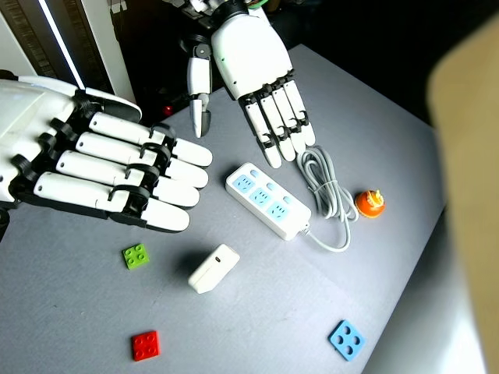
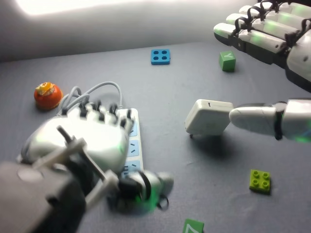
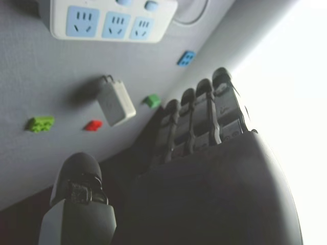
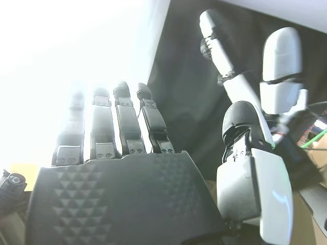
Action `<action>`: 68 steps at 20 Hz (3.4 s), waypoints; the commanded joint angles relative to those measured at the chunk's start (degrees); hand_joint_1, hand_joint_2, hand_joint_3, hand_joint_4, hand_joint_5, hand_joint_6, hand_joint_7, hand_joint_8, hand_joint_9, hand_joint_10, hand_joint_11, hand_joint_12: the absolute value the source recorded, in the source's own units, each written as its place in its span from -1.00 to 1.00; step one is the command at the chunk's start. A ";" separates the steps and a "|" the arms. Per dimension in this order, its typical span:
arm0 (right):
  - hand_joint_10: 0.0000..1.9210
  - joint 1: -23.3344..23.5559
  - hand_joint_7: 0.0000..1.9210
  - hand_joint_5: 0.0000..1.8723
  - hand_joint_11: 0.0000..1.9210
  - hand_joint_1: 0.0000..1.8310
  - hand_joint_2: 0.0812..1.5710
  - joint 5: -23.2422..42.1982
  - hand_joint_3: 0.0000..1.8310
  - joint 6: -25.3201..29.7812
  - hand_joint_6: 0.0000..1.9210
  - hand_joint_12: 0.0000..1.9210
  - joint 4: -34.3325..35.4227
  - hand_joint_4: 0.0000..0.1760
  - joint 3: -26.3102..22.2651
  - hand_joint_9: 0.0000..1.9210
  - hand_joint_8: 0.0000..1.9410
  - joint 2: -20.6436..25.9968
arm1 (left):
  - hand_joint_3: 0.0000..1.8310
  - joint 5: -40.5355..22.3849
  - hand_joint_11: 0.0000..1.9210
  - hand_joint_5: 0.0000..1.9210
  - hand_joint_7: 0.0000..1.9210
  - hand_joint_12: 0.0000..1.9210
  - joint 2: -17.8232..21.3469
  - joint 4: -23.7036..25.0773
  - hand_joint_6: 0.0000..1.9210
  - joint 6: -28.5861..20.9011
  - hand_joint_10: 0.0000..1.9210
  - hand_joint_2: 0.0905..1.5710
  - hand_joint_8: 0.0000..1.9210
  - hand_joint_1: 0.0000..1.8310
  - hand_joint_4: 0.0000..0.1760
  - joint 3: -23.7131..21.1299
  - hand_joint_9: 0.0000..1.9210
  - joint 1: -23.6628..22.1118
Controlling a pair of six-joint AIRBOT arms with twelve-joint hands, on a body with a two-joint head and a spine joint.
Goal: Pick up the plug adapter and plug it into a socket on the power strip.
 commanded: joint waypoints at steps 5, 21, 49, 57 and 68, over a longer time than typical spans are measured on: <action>-1.00 5.99 -1.00 -0.99 -1.00 -0.60 0.48 -7.57 -1.00 -3.47 -1.00 -0.91 12.65 -1.00 5.68 -1.00 -1.00 -3.17 | -1.00 -10.91 -0.98 -1.00 -1.00 -0.97 -8.21 3.03 -1.00 -4.17 -1.00 0.46 -1.00 -1.00 -1.00 -0.32 -1.00 1.95; -1.00 7.89 -0.94 -0.88 -1.00 0.00 0.42 -23.92 -1.00 -8.22 -1.00 -0.71 35.40 -1.00 29.06 -0.94 -1.00 -22.83 | -1.00 -8.16 -1.00 -0.99 -0.97 -0.71 -11.24 3.10 -1.00 -6.43 -1.00 0.49 -1.00 -0.96 -1.00 5.18 -0.96 8.51; -1.00 1.94 -0.96 -0.90 -1.00 -0.03 0.45 -31.09 -1.00 -4.47 -1.00 -0.69 38.56 -1.00 43.39 -0.94 -1.00 -34.42 | -1.00 -3.26 -1.00 -0.99 -0.98 -0.79 -11.59 6.25 -1.00 -7.04 -1.00 0.50 -1.00 -0.93 -1.00 6.08 -0.97 12.71; -1.00 0.81 -0.93 -0.88 -1.00 -0.01 0.46 -30.83 -1.00 -4.61 -1.00 -0.67 38.55 -1.00 44.64 -0.92 -1.00 -35.75 | -1.00 -2.78 -1.00 -0.99 -0.98 -0.76 -11.63 7.30 -1.00 -8.76 -1.00 0.49 -1.00 -0.94 -1.00 6.20 -0.98 13.76; -0.99 0.42 -0.80 -0.75 -1.00 0.06 0.42 -29.33 -1.00 -4.61 -0.99 -0.38 38.55 -1.00 45.37 -0.81 -0.99 -36.93 | -1.00 -2.03 -1.00 -1.00 -0.98 -0.74 -11.70 7.27 -1.00 -8.80 -1.00 0.50 -1.00 -0.92 -1.00 6.39 -0.98 14.40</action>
